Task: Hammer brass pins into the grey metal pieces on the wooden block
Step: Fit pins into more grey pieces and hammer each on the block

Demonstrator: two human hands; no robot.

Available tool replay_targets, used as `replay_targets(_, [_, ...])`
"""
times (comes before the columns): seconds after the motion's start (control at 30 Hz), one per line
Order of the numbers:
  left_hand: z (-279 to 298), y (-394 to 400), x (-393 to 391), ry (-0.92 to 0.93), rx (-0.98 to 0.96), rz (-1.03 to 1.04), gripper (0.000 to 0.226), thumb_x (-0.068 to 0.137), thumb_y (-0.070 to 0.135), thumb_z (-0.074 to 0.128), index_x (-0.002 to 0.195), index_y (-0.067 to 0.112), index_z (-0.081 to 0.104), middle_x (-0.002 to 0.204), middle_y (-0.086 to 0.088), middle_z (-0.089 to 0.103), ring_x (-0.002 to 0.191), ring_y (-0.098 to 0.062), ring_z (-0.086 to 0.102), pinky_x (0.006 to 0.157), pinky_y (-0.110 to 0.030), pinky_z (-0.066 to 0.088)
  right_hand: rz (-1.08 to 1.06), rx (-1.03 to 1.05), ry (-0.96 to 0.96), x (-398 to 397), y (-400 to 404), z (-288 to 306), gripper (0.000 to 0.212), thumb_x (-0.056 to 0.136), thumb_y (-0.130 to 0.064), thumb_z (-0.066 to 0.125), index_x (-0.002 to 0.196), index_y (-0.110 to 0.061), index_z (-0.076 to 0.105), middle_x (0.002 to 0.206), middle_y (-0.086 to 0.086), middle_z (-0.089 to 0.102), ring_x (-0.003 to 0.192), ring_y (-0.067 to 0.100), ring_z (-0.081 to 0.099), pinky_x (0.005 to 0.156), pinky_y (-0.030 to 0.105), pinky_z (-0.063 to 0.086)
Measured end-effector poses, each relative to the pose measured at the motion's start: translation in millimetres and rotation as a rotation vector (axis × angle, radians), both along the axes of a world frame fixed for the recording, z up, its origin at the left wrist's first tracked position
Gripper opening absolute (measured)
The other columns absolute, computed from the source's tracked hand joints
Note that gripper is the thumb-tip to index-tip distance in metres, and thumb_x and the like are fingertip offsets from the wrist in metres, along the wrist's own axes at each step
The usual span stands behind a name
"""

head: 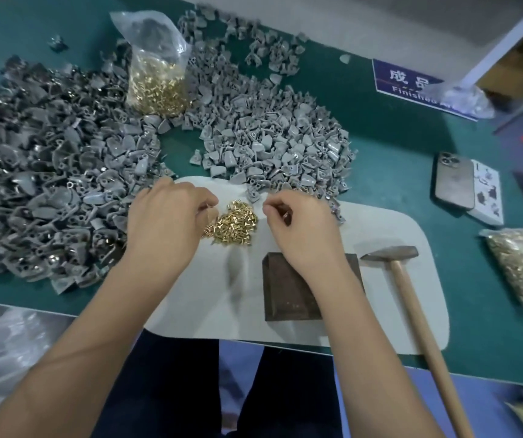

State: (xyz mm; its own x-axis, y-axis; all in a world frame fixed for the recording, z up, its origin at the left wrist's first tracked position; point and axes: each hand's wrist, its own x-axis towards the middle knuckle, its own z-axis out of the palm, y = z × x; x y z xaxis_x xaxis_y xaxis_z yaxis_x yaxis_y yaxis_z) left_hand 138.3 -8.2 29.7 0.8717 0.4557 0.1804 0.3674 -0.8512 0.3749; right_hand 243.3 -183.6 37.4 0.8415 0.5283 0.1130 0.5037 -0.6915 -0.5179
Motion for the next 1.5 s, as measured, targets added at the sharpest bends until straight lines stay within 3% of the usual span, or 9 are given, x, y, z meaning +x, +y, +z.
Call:
replay_targets(0.1, [4, 1, 4, 0.038, 0.025, 0.001, 0.007, 0.092, 0.034, 0.070, 0.094, 0.032, 0.077, 0.089, 0.005, 0.072, 0.097, -0.027, 0.056, 0.071, -0.034, 0.037, -0.032, 0.051, -0.056, -2, 0, -1, 0.012, 0.098, -0.024, 0.062, 0.101, -0.024, 0.074, 0.095, -0.009, 0.072, 0.084, 0.013, 0.062, 0.071, 0.035, 0.054])
replay_targets(0.33, [14, 0, 14, 0.192, 0.010, 0.027, 0.007, 0.090, 0.037, 0.072, 0.097, 0.036, 0.074, 0.099, 0.002, 0.070, 0.100, -0.026, 0.060, 0.074, -0.033, 0.038, -0.003, 0.015, -0.109, -3, 1, -2, 0.012, 0.099, -0.025, 0.061, 0.102, -0.023, 0.073, 0.097, -0.006, 0.071, 0.088, 0.017, 0.063, 0.074, 0.039, 0.056])
replay_targets(0.5, [9, -11, 6, 0.087, 0.111, 0.015, 0.011, 0.087, 0.025, 0.076, 0.096, 0.032, 0.078, 0.091, 0.002, 0.073, 0.097, -0.030, 0.058, 0.080, -0.037, 0.038, 0.015, 0.028, -0.128, -5, 1, -2, 0.013, 0.099, -0.023, 0.060, 0.104, -0.020, 0.072, 0.098, -0.003, 0.071, 0.090, 0.020, 0.062, 0.076, 0.041, 0.055])
replay_targets(0.73, [0, -17, 6, 0.127, 0.187, -0.026, 0.024, 0.094, 0.020, 0.060, 0.114, 0.028, 0.071, 0.105, 0.000, 0.072, 0.109, -0.027, 0.055, 0.090, -0.039, 0.033, 0.015, 0.037, -0.180, -9, 0, 1, 0.013, 0.099, -0.022, 0.059, 0.100, -0.018, 0.071, 0.093, 0.000, 0.070, 0.085, 0.021, 0.062, 0.067, 0.037, 0.050])
replay_targets(0.87, [-2, -16, 9, 0.195, 0.269, -0.065, 0.027, 0.093, 0.015, 0.059, 0.116, 0.025, 0.067, 0.107, -0.001, 0.069, 0.110, -0.027, 0.057, 0.092, -0.039, 0.040, 0.015, 0.033, -0.182, -10, -1, 1, 0.013, 0.099, -0.022, 0.059, 0.100, -0.018, 0.071, 0.092, -0.001, 0.070, 0.084, 0.020, 0.061, 0.065, 0.034, 0.048])
replay_targets(1.07, [-7, -9, 7, 0.106, 0.189, -0.117, 0.035, 0.095, 0.008, 0.058, 0.128, 0.020, 0.060, 0.118, -0.005, 0.067, 0.114, -0.030, 0.055, 0.095, -0.041, 0.040, 0.025, 0.035, -0.191, -9, -1, 1, 0.014, 0.100, -0.024, 0.058, 0.100, -0.021, 0.072, 0.091, -0.002, 0.070, 0.082, 0.018, 0.062, 0.062, 0.029, 0.039])
replay_targets(1.2, [2, -16, 9, -0.107, 0.007, -0.112, 0.029, 0.099, 0.009, 0.054, 0.127, 0.013, 0.061, 0.112, -0.007, 0.065, 0.107, -0.029, 0.059, 0.092, -0.044, 0.046, 0.050, 0.097, -0.216, -9, -1, 1, 0.012, 0.098, -0.025, 0.061, 0.100, -0.021, 0.072, 0.092, -0.002, 0.071, 0.081, 0.020, 0.063, 0.062, 0.030, 0.041])
replay_targets(1.37, [11, -41, 12, -0.357, -0.469, -0.108, 0.023, 0.098, 0.004, 0.057, 0.119, 0.014, 0.064, 0.102, 0.009, 0.067, 0.095, 0.004, 0.061, 0.084, -0.009, 0.045, 0.168, 0.311, -0.220, -14, -5, 3, 0.016, 0.094, -0.025, 0.065, 0.108, -0.023, 0.074, 0.100, -0.007, 0.068, 0.088, 0.013, 0.062, 0.073, 0.036, 0.053])
replay_targets(1.5, [12, -53, 17, -0.377, -0.918, -0.013, 0.025, 0.096, -0.002, 0.054, 0.113, 0.014, 0.065, 0.105, 0.000, 0.073, 0.100, -0.015, 0.069, 0.091, -0.034, 0.056, 0.223, 0.422, -0.223, -14, -8, 5, 0.017, 0.091, -0.020, 0.072, 0.107, -0.021, 0.075, 0.102, -0.008, 0.068, 0.084, 0.002, 0.054, 0.072, 0.034, 0.054])
